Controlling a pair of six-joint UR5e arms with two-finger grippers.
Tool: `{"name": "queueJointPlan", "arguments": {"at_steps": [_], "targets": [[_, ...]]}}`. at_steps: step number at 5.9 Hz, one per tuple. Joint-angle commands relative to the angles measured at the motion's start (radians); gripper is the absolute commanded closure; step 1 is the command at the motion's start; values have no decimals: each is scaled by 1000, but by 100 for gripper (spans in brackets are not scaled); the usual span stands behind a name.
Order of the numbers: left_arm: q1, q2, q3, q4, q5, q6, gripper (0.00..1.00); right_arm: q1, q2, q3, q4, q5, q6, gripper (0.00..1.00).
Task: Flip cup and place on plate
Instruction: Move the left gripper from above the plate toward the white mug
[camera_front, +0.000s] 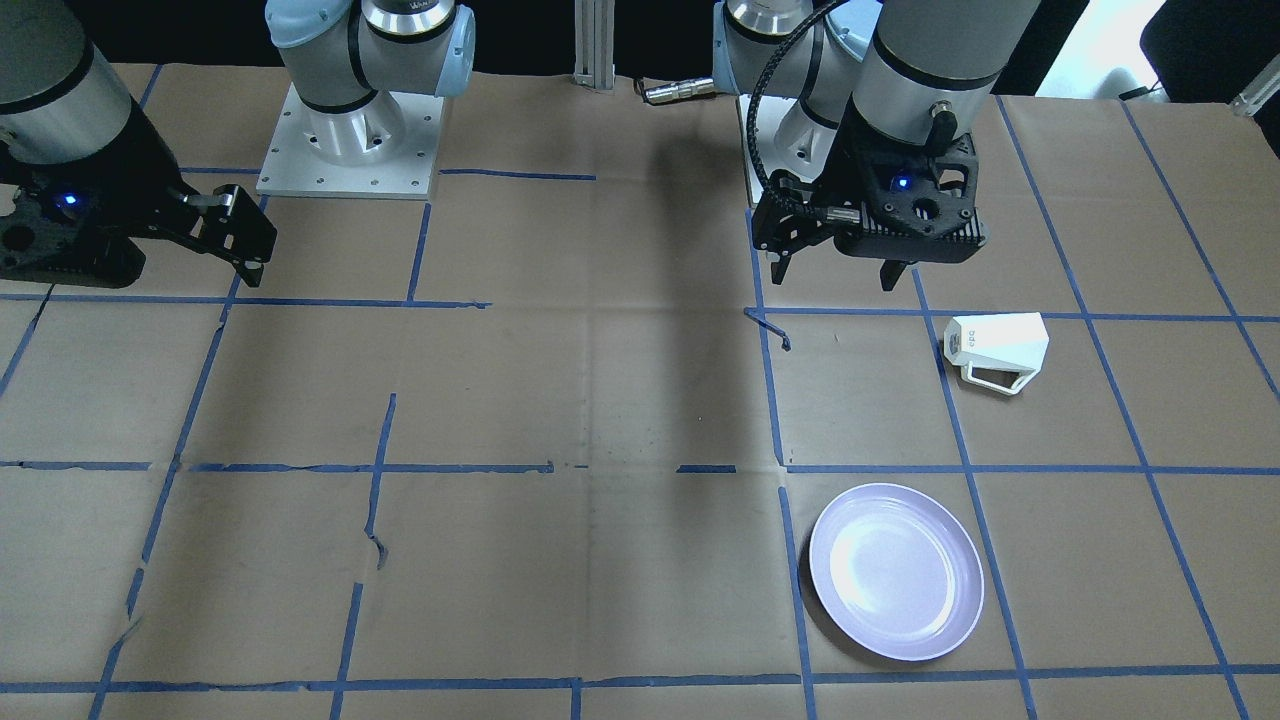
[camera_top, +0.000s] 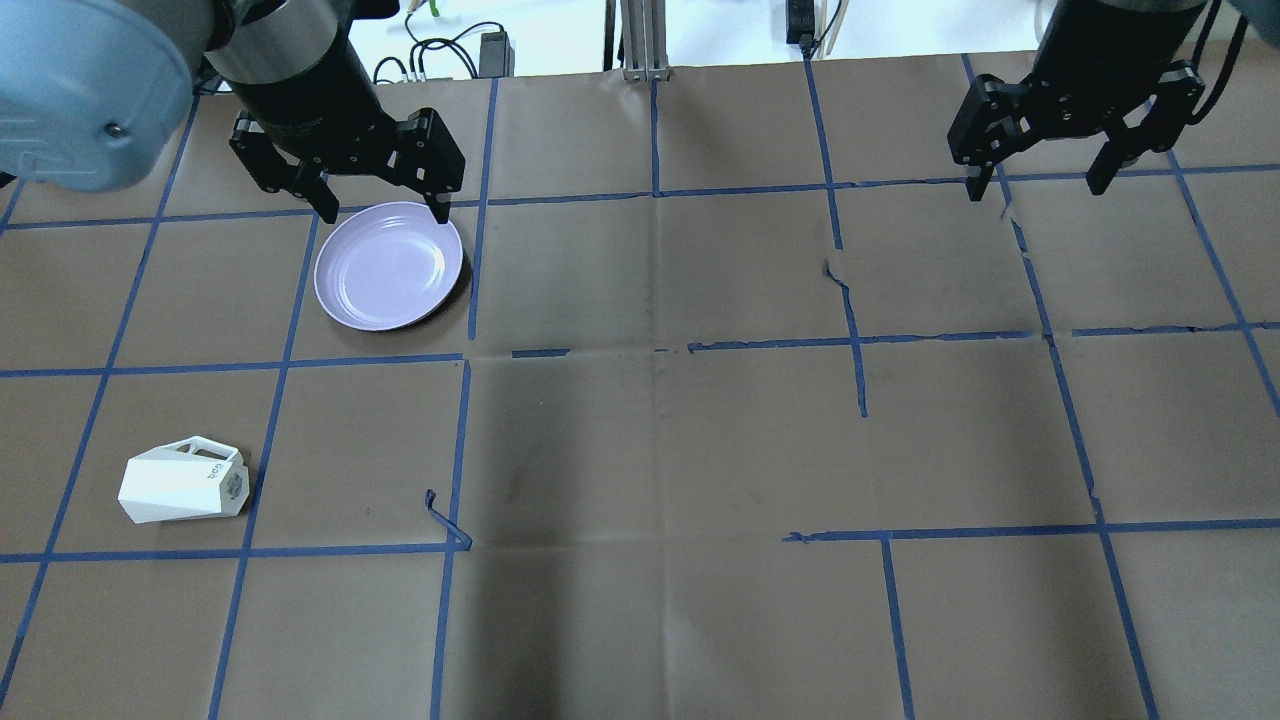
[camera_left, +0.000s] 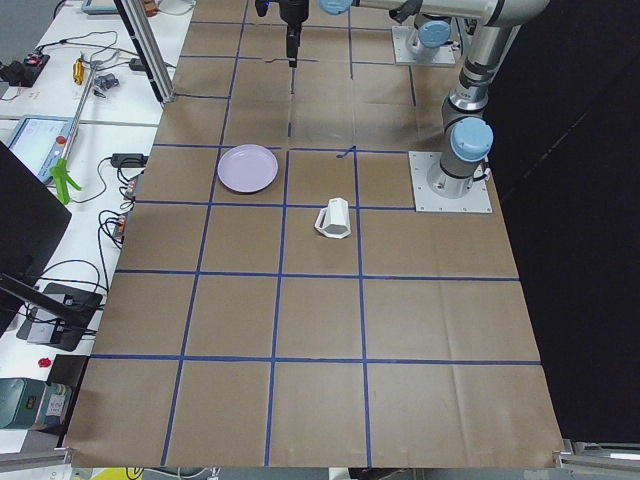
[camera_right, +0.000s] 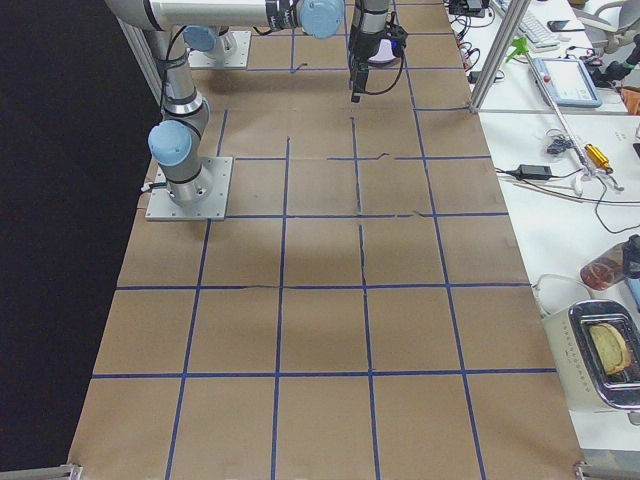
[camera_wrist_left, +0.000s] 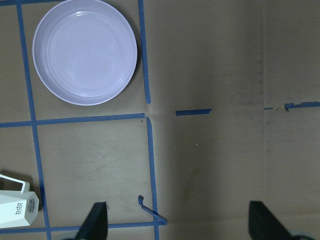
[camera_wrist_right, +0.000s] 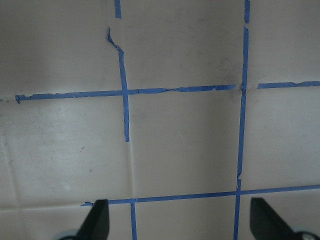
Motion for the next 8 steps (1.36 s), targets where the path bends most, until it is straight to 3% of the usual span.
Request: {"name": "queueJointPlan", "arguments": {"at_steps": [1, 3, 4, 6, 8], "targets": [[2, 7, -14, 6, 2, 2, 1, 0, 0, 0, 1, 0, 0, 0], [18, 44, -53, 2, 14, 20, 1, 0, 0, 0, -1, 0, 0, 0], [82, 70, -78, -5, 17, 24, 1, 0, 0, 0, -1, 0, 0, 0], [301, 178, -187, -37, 15, 270, 1, 0, 0, 0, -1, 0, 0, 0], [554, 217, -215, -76, 18, 500, 1, 0, 0, 0, 1, 0, 0, 0]]}}
